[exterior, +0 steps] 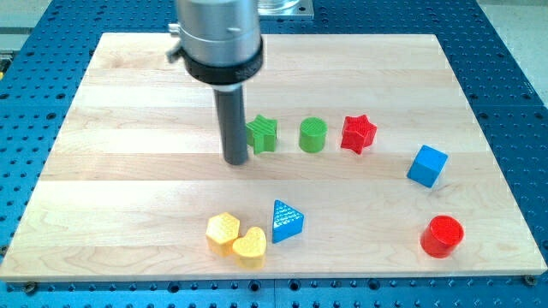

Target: Place the red circle and blue cube in a diagonal line

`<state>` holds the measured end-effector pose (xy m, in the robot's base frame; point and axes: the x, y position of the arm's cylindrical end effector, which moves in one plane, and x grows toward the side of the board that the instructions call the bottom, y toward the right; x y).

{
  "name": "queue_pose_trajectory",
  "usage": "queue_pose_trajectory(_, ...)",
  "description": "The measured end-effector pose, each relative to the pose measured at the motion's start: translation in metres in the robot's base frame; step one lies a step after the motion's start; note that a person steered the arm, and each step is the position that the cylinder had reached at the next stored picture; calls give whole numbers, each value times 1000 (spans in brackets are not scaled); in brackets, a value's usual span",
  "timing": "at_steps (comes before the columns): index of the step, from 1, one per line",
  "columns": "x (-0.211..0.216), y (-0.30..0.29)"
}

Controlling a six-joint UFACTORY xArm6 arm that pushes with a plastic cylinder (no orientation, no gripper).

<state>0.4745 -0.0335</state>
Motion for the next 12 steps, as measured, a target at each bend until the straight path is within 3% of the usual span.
queue_pose_trajectory(4,62,284)
queue_pose_trajectory(5,42,340)
queue_pose_trajectory(6,10,340)
queue_pose_trajectory(8,17,201)
queue_pose_trajectory(9,23,194)
queue_pose_trajectory(10,38,308)
queue_pose_trajectory(11,93,309)
queue_pose_trajectory(12,125,241)
